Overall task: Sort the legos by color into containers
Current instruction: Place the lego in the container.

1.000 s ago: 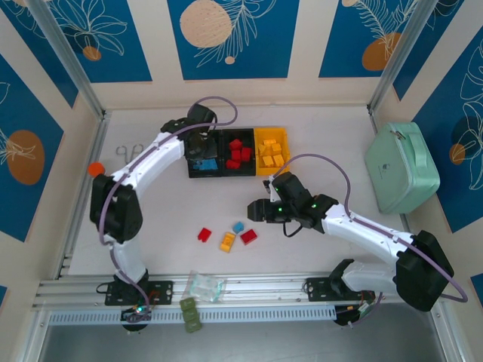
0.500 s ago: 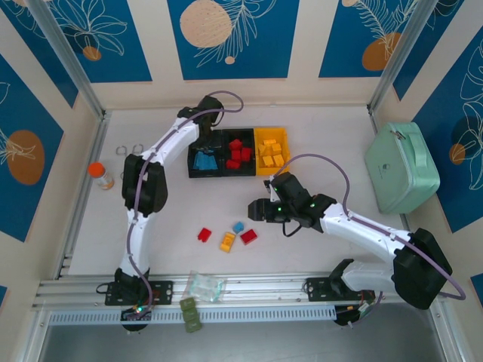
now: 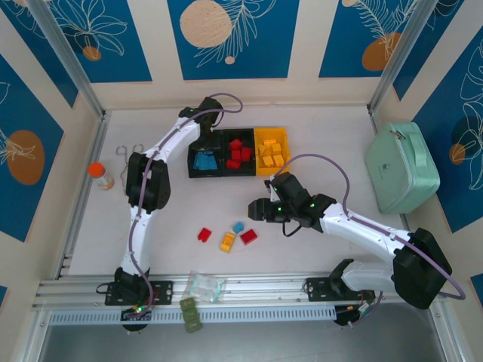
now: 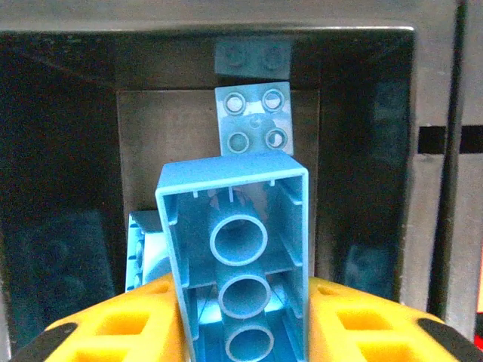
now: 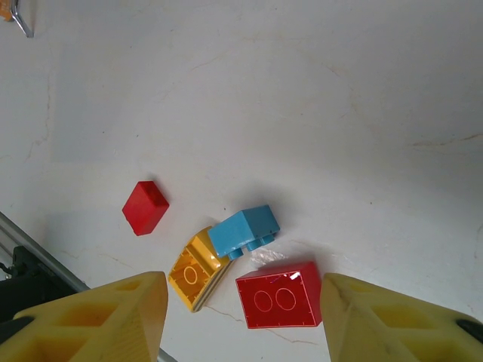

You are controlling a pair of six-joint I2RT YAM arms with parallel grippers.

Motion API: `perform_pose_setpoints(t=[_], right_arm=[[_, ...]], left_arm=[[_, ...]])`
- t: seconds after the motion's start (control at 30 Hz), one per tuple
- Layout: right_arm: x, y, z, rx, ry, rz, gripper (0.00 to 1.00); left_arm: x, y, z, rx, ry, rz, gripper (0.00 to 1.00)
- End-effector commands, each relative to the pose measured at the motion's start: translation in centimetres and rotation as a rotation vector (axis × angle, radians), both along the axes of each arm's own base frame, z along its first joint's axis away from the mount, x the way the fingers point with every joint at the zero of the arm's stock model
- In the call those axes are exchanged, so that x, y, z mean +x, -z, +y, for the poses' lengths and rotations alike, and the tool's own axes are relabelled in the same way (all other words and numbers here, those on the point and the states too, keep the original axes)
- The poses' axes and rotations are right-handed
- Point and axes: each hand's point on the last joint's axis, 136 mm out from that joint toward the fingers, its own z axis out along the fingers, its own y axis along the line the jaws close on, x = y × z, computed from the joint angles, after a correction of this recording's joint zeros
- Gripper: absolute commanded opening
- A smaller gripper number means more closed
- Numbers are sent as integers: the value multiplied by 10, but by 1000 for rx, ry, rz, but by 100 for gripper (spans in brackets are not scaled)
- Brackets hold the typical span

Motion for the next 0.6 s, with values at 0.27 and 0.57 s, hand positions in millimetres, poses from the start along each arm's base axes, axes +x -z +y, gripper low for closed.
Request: perform_pose_setpoints(t=[0.27,0.57], right_arm=[[-1,-4,0,7,11,-12,56],[-1,-4,-3,-43,10,-9,61]], left_arm=[[-2,-33,3,-42,-3,-58,52],[-38,-65,-3,-151,32,-122,54]])
